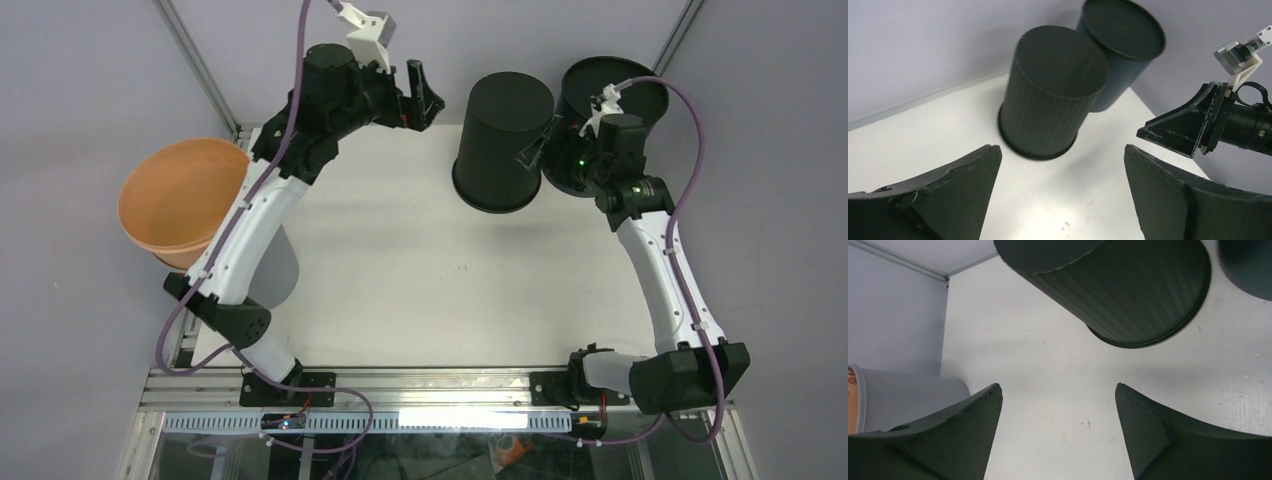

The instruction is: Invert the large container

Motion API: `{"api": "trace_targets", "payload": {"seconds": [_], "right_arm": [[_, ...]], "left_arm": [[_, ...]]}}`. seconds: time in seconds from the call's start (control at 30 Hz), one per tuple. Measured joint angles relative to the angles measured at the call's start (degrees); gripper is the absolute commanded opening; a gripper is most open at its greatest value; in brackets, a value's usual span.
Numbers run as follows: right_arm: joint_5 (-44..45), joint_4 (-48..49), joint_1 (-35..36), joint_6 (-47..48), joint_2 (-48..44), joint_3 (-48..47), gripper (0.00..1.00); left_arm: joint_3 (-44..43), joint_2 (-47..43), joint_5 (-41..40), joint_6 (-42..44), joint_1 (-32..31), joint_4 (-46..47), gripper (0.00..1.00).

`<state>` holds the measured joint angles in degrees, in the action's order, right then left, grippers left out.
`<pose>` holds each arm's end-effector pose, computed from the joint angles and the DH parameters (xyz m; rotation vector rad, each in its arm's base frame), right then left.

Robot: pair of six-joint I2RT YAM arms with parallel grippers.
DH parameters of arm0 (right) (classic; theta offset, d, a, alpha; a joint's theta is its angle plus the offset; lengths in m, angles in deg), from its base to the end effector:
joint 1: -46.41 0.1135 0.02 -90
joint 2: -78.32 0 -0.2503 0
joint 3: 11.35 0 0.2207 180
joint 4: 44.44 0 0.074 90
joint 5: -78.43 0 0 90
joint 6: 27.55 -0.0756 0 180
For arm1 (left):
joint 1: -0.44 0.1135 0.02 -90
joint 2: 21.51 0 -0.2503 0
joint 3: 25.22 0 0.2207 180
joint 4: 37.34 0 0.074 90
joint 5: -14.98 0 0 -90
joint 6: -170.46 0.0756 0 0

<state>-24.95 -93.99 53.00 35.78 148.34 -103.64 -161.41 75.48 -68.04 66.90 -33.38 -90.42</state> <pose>0.2661 0.0483 0.3647 0.2163 2.0753 0.5969 0.2991 -0.2114 0.4657 0.4156 1.8201 -0.6908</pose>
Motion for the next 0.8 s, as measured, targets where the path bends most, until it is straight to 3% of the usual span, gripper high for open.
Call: {"api": "trace_targets", "payload": {"seconds": [0.23, 0.4, 0.6, 0.8], "right_arm": [[-0.57, 0.9, 7.02, 0.02, 4.07, -1.11, 0.88], [-0.48, 1.46, 11.47, 0.04, 8.0, -4.13, 0.89], [-0.39, 3.13, 19.54, 0.17, 13.07, -7.45, 0.89], [-0.35, 3.54, 21.16, 0.13, 16.57, -7.72, 0.89]], "left_arm": [[5.53, -9.99, -14.23, 2.36, -0.37, -7.02, 0.99], [7.5, -15.52, -29.18, 2.4, -0.37, -14.03, 0.99], [6.43, -19.02, -41.46, 0.09, -0.37, -22.01, 0.95], [6.27, -19.78, -50.69, -2.6, -0.37, -29.35, 0.89]]}}
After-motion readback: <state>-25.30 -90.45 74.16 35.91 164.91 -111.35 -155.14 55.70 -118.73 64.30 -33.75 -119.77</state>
